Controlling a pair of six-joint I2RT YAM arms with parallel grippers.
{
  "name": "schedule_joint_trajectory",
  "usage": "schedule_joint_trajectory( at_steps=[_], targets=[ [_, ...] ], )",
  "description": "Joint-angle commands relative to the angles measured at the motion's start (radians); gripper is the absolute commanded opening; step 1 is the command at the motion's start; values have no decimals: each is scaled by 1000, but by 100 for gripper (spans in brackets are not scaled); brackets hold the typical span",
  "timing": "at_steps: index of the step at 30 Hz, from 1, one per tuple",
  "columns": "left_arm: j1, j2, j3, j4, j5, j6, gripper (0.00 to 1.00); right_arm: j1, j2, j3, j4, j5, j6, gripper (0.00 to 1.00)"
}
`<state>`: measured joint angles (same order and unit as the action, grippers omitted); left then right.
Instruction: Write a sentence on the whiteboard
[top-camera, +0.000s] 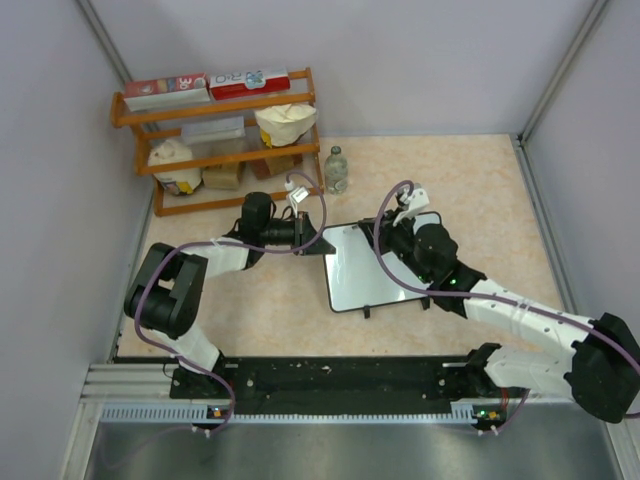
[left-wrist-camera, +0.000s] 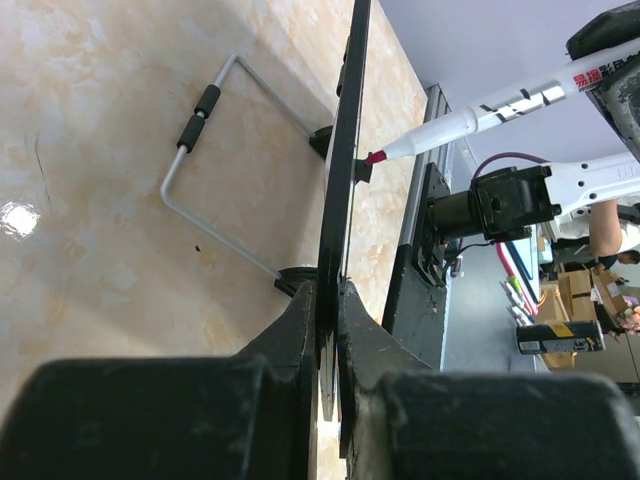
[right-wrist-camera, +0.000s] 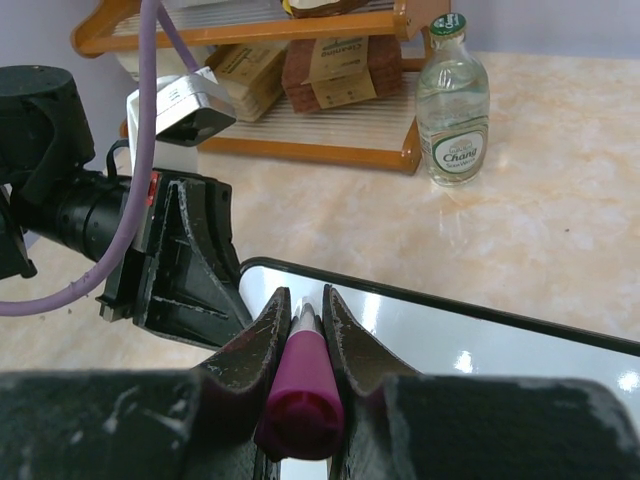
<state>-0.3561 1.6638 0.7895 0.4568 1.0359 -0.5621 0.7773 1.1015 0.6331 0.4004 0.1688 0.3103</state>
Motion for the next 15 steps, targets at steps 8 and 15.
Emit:
schedule_joint_trajectory(
  at_steps=[8, 15],
  targets=[
    [3, 10, 27, -30, -56, 41, 0, 16, 14, -9, 75, 34, 19, 0],
    [3, 7, 25, -29, -54, 41, 0, 14, 31, -36, 64, 29, 33, 0]
  ],
)
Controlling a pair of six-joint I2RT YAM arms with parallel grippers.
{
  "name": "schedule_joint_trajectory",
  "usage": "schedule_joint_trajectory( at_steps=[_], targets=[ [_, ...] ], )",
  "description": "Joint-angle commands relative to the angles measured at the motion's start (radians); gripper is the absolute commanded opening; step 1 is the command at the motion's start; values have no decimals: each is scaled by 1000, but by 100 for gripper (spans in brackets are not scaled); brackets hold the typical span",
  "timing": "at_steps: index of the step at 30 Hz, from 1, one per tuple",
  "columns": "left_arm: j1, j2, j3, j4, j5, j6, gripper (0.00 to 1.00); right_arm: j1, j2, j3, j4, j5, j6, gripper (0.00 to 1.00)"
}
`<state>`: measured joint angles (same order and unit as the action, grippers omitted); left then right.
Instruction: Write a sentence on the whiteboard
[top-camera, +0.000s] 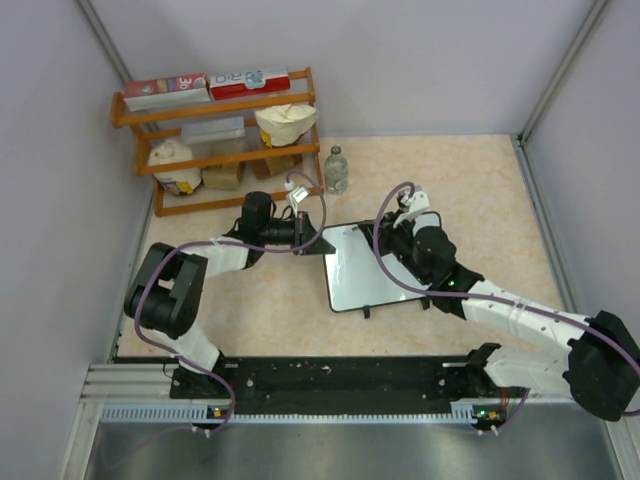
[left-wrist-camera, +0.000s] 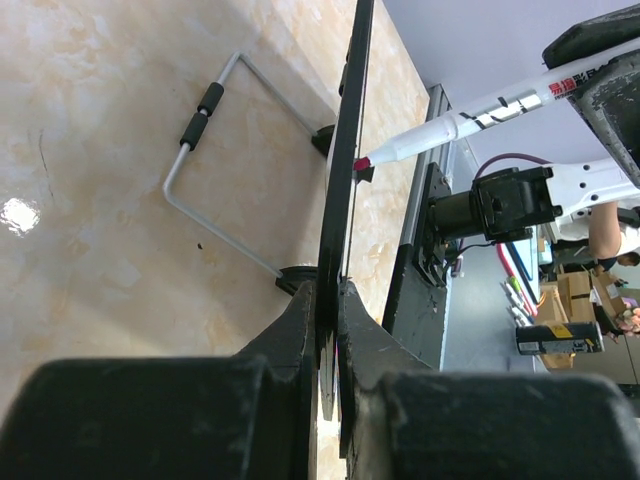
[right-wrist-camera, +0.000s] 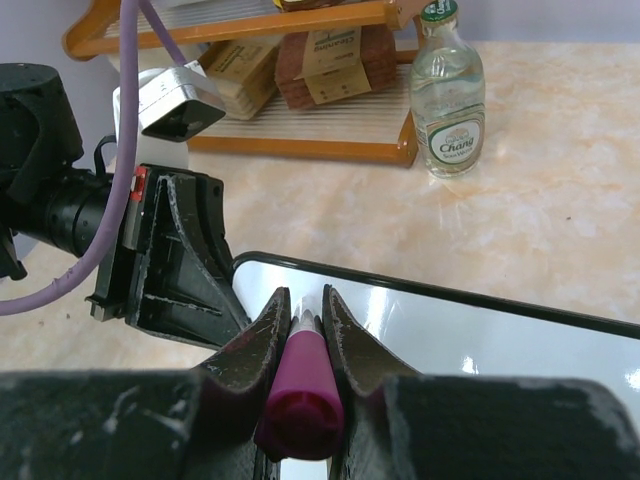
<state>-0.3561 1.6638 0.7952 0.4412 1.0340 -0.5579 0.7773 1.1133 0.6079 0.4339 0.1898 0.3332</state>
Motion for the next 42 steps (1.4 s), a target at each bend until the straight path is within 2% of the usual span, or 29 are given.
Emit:
schedule_joint_trajectory(
  at_steps=[1, 29, 42],
  targets=[
    [3, 5, 19, -13, -54, 36, 0, 14, 20, -16, 29, 7, 13, 0],
    [3, 2, 19, -18, -54, 38, 0, 14, -43, -123, 0, -47, 44, 0],
    [2, 2, 19, -19, -52, 38, 0, 14, -95, -40, -11, -81, 99, 0]
  ],
)
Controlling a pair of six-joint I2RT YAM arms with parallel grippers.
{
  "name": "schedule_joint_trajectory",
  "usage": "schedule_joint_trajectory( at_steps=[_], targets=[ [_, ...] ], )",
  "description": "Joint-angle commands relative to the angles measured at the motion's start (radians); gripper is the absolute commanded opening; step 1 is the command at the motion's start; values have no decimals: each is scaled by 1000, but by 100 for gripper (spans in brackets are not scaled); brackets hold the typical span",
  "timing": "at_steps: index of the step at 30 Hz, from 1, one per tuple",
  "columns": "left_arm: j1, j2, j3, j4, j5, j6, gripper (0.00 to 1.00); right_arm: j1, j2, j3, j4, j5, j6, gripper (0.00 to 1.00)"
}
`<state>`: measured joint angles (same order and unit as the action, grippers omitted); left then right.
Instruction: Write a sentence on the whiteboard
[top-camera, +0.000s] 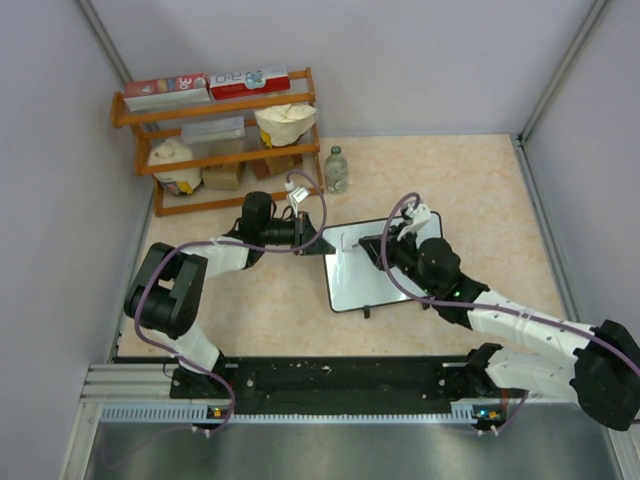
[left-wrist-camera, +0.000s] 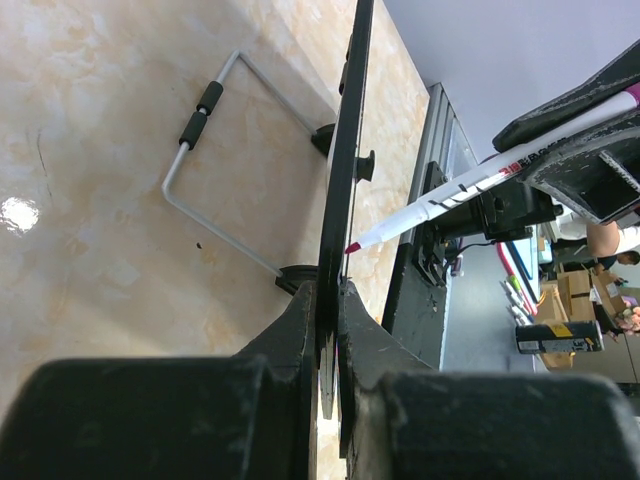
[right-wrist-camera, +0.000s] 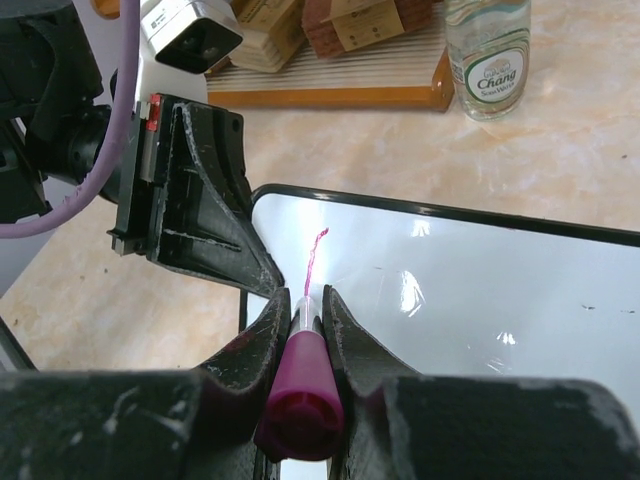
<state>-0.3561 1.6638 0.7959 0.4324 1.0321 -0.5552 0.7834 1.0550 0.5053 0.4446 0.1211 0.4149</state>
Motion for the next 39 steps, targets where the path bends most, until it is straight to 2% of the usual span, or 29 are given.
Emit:
schedule_joint_trajectory(
  at_steps=[1, 17, 39],
  targets=[
    [2, 1, 19, -11, -50, 35, 0, 8, -47, 68, -21, -8, 19, 0],
    [2, -4, 20, -12, -49, 34, 0, 5, 66, 211, -41, 98, -30, 0],
    [2, -6, 22, -15, -50, 35, 0, -13, 82, 144, -75, 127, 1, 0]
  ],
)
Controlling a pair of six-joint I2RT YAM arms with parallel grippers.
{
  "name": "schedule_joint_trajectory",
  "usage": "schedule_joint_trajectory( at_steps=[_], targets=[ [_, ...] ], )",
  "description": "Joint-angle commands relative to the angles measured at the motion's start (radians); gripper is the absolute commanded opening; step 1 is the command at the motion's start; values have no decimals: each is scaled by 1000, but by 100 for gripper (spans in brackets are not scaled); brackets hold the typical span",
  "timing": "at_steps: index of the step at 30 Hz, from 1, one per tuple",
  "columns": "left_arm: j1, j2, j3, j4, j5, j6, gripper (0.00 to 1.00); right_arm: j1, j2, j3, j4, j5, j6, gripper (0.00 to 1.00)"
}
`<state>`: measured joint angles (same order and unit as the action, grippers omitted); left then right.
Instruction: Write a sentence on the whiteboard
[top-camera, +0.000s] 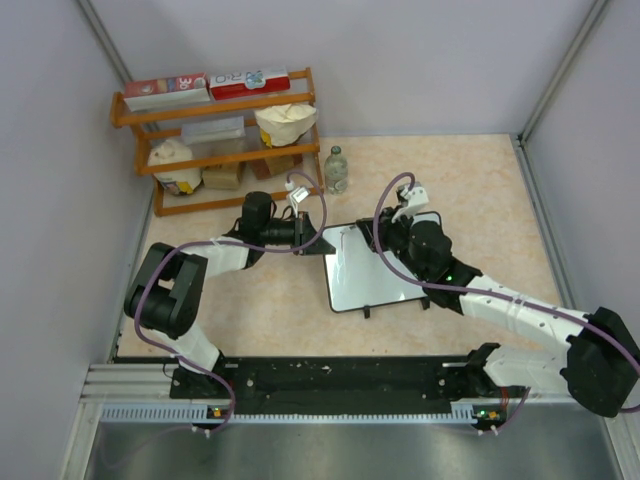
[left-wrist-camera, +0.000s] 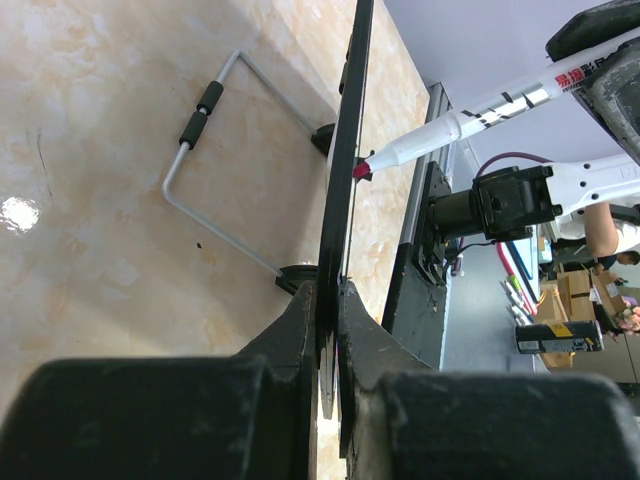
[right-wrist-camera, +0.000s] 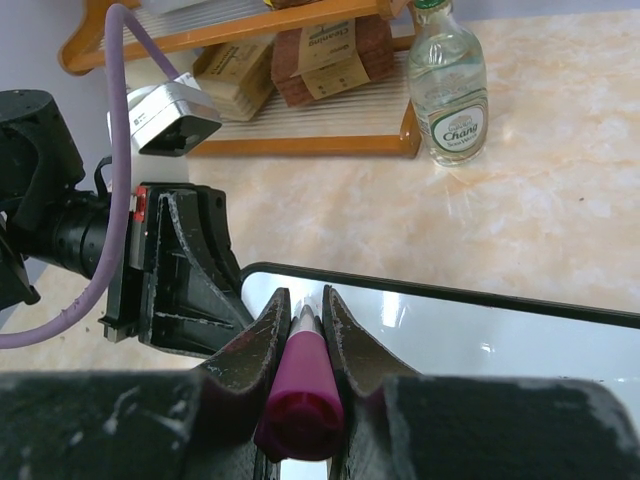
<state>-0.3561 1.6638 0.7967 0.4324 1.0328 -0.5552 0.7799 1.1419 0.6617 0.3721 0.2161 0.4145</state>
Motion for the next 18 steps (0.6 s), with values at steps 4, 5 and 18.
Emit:
schedule_joint_trajectory(
  at_steps=[4, 5, 18],
  targets=[
    [2, -7, 21, -17, -51, 35, 0, -18, -18, -31, -18, 37, 3, 0],
    [2, -7, 21, -17, -51, 35, 0, -19, -21, -34, -19, 35, 3, 0],
    [2, -6, 22, -24, -56, 40, 0, -27, -67, -85, -55, 34, 13, 0]
  ],
)
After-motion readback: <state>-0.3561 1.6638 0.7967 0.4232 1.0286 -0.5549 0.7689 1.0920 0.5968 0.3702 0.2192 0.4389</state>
